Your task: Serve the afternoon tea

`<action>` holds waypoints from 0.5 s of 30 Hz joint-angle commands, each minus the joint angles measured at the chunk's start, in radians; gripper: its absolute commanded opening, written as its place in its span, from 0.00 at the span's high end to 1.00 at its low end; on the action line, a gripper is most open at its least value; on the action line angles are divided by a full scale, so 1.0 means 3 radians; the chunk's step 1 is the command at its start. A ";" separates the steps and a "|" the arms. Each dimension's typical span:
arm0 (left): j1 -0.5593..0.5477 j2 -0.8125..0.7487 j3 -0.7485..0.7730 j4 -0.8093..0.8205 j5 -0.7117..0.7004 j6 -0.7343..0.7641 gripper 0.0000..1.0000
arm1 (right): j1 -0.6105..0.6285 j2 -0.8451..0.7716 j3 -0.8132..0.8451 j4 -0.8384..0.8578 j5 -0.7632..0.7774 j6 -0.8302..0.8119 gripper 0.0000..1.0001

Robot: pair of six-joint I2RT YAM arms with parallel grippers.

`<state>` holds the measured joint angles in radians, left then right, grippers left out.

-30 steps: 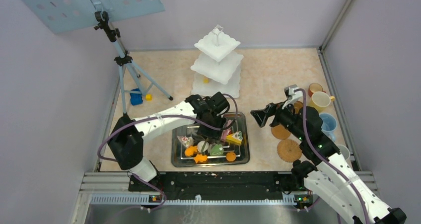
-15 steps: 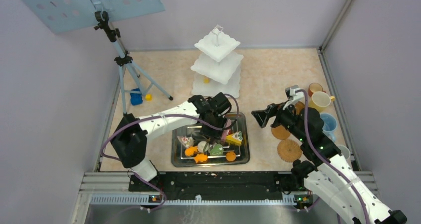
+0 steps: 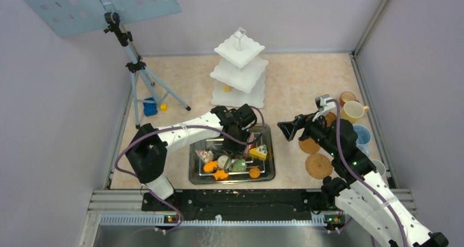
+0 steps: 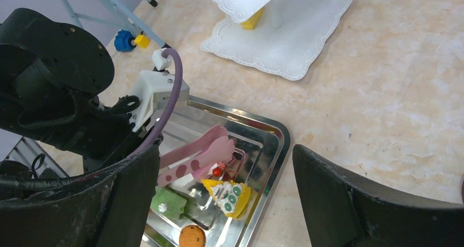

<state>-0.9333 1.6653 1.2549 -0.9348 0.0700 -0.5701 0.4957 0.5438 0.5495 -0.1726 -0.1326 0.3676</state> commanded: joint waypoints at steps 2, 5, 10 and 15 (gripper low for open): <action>-0.0018 -0.0029 0.0165 -0.0018 -0.0147 0.0021 0.56 | 0.0027 -0.0030 0.0111 0.0057 0.0022 -0.0026 0.11; -0.0018 -0.0116 0.0264 0.0049 -0.0258 0.0047 0.57 | 0.0029 -0.0028 0.0111 0.0060 0.0028 -0.0023 0.11; -0.0018 -0.0076 0.0520 0.0303 -0.0523 0.0158 0.58 | 0.0025 -0.0026 0.0086 0.0103 0.0028 -0.0002 0.11; -0.0013 0.0314 0.0950 0.0588 -0.0898 0.0398 0.59 | 0.0028 -0.0042 0.0093 0.0091 0.0074 0.0006 0.11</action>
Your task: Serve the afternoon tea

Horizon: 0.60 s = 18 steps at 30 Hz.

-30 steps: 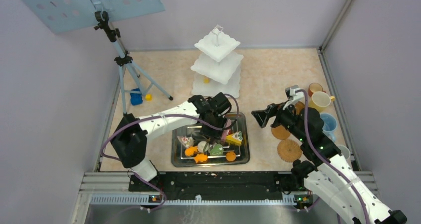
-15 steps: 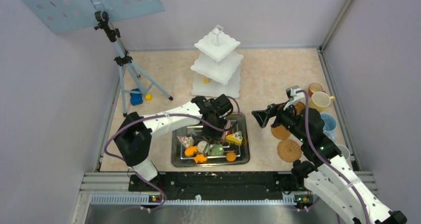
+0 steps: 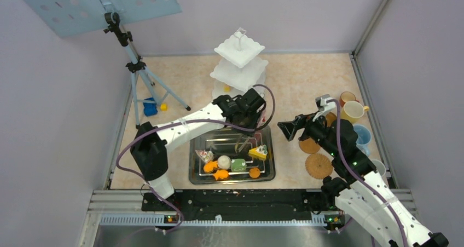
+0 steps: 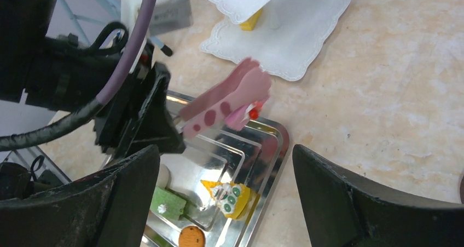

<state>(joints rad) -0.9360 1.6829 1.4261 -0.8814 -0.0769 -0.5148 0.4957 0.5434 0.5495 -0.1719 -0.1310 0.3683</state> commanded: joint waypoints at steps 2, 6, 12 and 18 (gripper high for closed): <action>0.0001 0.0485 0.0642 0.0434 -0.0567 0.0311 0.59 | 0.0025 -0.0065 0.0097 0.0067 0.0112 0.0005 0.11; 0.0003 0.0920 0.1173 0.0490 -0.0873 0.0519 0.59 | 0.0025 -0.0167 0.0082 0.0033 0.0209 0.0001 0.11; 0.0150 0.1479 0.1798 0.0386 -0.1149 0.0770 0.59 | 0.0026 -0.0293 0.0051 -0.0060 0.0307 0.0014 0.11; 0.0263 0.1810 0.2168 0.0295 -0.1346 0.0997 0.58 | 0.0025 -0.0585 -0.0027 -0.0146 0.0525 0.0042 0.11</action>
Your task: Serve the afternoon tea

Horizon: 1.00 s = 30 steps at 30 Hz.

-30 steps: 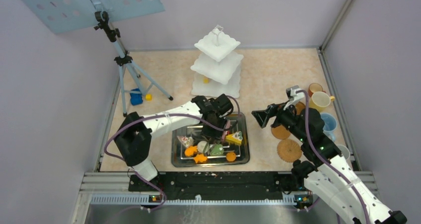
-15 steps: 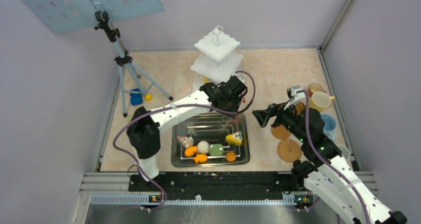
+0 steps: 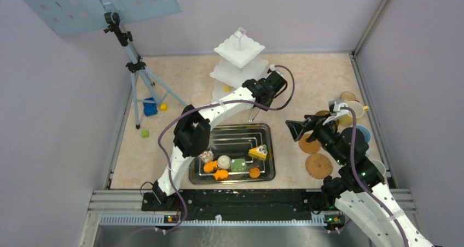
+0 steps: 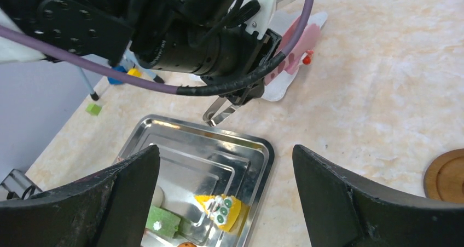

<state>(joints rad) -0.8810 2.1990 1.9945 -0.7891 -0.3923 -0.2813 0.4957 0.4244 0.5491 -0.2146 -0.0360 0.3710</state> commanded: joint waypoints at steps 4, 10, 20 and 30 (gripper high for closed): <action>0.0127 0.0189 0.0286 0.0052 -0.0409 0.0318 0.58 | 0.0027 -0.0335 -0.0055 -0.0053 0.0316 0.0038 0.11; 0.0158 0.0357 0.0381 0.0035 -0.0516 0.0412 0.55 | 0.0028 -0.0454 -0.0061 -0.0116 0.0375 0.0020 0.11; 0.0191 0.0454 0.0457 -0.0044 -0.0537 0.0437 0.40 | 0.0025 -0.0488 -0.0066 -0.0161 0.0384 0.0018 0.10; 0.0164 0.0206 0.0403 -0.0078 -0.0207 0.0327 0.40 | 0.0026 -0.0460 -0.0042 -0.0158 0.0341 0.0025 0.10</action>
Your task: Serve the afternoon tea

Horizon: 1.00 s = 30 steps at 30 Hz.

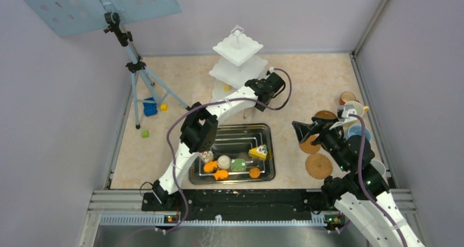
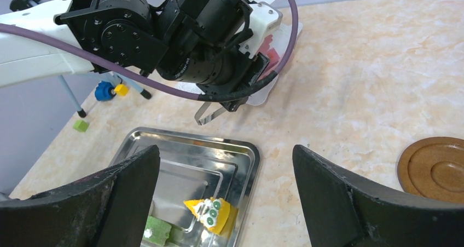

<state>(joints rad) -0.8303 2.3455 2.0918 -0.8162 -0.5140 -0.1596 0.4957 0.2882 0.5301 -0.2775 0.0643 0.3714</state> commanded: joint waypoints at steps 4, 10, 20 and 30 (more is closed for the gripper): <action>-0.0062 -0.0511 -0.0028 0.0057 0.0517 -0.0121 0.41 | 0.0029 0.0000 0.0028 0.0048 0.0003 0.0032 0.10; -0.0117 -0.0900 -0.0382 0.0076 0.0768 -0.0236 0.42 | 0.0028 0.0036 0.0047 0.0025 -0.0009 0.0035 0.10; -0.0351 -0.1887 -0.1432 -0.0150 0.1901 -0.0130 0.45 | 0.0025 0.0101 0.0166 -0.0058 0.0033 -0.0047 0.10; -0.0351 -0.3399 -0.2764 -0.0499 0.2254 0.0117 0.42 | 0.0026 0.0101 0.0151 -0.0030 0.0062 -0.0076 0.10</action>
<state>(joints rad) -0.9379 1.4380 1.3430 -0.9260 0.0978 -0.1600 0.4957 0.3130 0.5316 -0.3073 0.0658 0.3664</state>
